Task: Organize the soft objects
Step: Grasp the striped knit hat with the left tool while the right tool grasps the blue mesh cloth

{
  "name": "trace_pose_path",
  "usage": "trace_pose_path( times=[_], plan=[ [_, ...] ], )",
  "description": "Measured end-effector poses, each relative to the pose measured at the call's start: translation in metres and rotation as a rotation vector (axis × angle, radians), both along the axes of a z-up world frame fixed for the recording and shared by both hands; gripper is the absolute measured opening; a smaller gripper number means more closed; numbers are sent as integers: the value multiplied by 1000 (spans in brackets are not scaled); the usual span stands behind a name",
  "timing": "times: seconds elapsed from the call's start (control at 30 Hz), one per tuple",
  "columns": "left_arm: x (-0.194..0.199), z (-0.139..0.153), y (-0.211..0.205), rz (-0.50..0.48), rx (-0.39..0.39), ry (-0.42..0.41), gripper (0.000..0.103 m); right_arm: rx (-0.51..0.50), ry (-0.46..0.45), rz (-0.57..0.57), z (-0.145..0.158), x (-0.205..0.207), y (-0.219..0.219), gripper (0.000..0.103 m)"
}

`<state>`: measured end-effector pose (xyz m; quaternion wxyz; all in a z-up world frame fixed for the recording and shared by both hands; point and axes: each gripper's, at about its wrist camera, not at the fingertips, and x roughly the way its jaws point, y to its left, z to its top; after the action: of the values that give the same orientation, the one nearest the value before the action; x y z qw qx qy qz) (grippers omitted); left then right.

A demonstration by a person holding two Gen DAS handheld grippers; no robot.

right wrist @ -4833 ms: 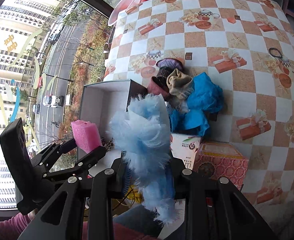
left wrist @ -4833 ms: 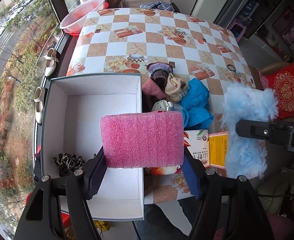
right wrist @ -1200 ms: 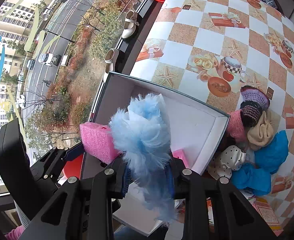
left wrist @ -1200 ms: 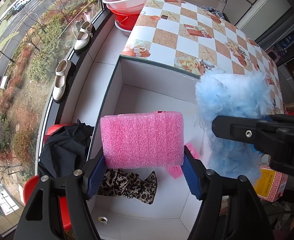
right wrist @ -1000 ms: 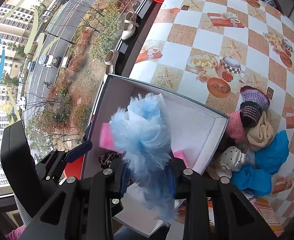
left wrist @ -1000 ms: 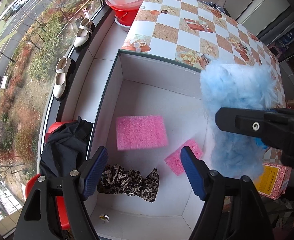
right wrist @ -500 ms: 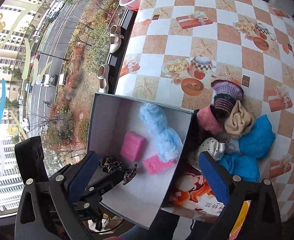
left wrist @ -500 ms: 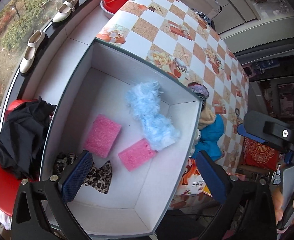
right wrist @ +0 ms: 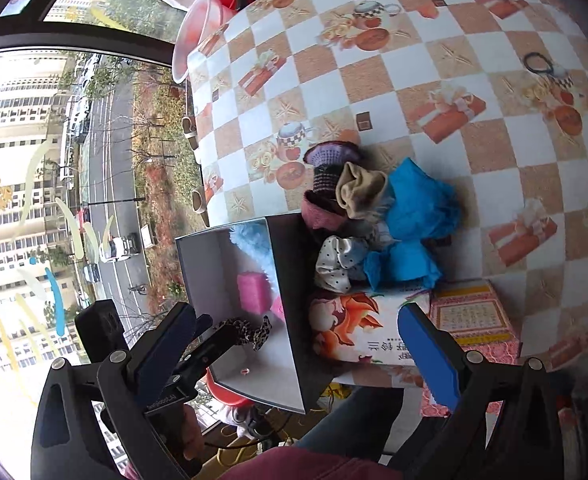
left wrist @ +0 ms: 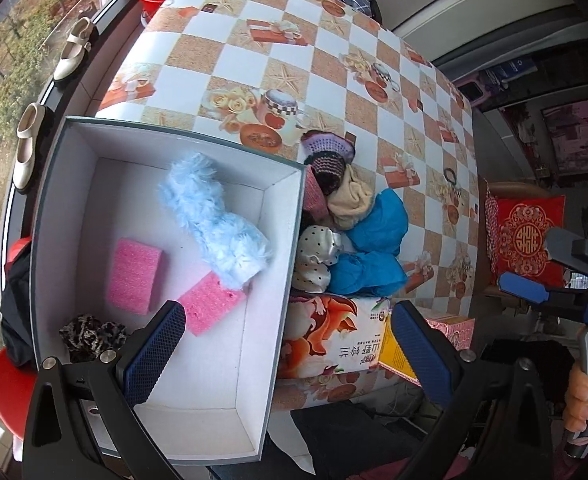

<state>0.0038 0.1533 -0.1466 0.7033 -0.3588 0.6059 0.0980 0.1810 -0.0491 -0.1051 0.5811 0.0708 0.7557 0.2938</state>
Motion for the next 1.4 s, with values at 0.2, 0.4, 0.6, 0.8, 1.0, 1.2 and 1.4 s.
trace_pose_path(
  times=[0.2,0.4,0.6,0.8,1.0,1.2,1.4],
  plan=[
    [23,0,-33,-78,24,27,103,-38,9,-76,-13,4,-52,101],
    [59,-3,-40,-106,92,68,103,-112,-11,-77,-36,20,-81,101],
    [118,-20,-29,-79,125,122,103,-166,-19,40,-71,43,-73,101],
    [183,-73,-23,-83,144,252,103,-170,-43,234,-112,61,-37,101],
    [210,-129,-17,-94,138,393,101,-131,-30,370,-149,59,-6,101],
    [219,-154,-24,-156,143,457,96,-149,-35,435,-181,57,9,101],
    [219,-167,-31,-198,153,476,87,-127,-43,490,-189,53,18,101]
  ],
)
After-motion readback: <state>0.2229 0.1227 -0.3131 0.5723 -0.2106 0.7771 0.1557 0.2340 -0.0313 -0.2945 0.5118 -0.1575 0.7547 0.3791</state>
